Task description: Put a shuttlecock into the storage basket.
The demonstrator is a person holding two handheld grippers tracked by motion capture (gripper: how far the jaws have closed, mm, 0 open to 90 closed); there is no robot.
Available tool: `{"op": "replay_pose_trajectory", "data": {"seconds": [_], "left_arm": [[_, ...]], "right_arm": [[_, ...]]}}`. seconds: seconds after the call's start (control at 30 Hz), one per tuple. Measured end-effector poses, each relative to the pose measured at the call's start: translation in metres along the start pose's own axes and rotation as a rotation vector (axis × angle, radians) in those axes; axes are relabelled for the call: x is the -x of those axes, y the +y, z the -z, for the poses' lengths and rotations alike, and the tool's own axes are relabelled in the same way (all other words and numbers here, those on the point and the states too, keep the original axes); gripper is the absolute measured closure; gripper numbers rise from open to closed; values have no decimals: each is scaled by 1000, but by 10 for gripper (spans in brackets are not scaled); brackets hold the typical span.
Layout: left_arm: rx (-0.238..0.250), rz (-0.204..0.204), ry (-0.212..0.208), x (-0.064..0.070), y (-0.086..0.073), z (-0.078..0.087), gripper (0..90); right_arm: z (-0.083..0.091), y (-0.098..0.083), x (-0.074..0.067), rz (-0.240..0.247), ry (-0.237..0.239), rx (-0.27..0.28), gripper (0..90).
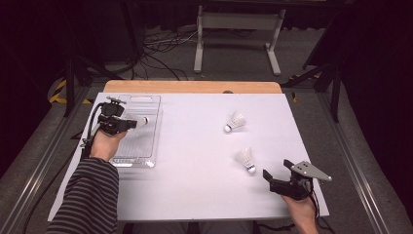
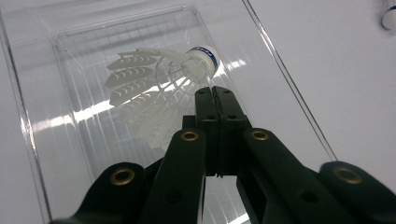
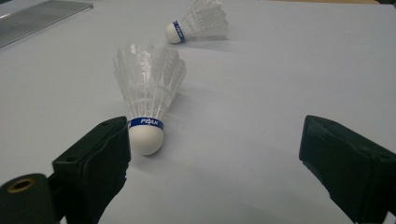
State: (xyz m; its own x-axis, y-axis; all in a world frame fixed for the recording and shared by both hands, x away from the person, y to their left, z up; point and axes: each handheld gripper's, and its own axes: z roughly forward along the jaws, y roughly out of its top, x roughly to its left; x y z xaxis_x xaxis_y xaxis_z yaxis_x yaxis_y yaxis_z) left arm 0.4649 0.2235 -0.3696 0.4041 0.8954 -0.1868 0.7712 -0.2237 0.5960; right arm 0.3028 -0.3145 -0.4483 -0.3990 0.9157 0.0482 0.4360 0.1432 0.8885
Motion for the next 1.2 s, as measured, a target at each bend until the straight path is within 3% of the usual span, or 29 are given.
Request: {"op": "replay_pose_trajectory", "data": {"seconds": [1.2], "left_arm": [[-56, 11, 6, 4, 12, -38, 899]], "right_arm": [[0, 0, 0, -3, 2, 2, 97]]}}
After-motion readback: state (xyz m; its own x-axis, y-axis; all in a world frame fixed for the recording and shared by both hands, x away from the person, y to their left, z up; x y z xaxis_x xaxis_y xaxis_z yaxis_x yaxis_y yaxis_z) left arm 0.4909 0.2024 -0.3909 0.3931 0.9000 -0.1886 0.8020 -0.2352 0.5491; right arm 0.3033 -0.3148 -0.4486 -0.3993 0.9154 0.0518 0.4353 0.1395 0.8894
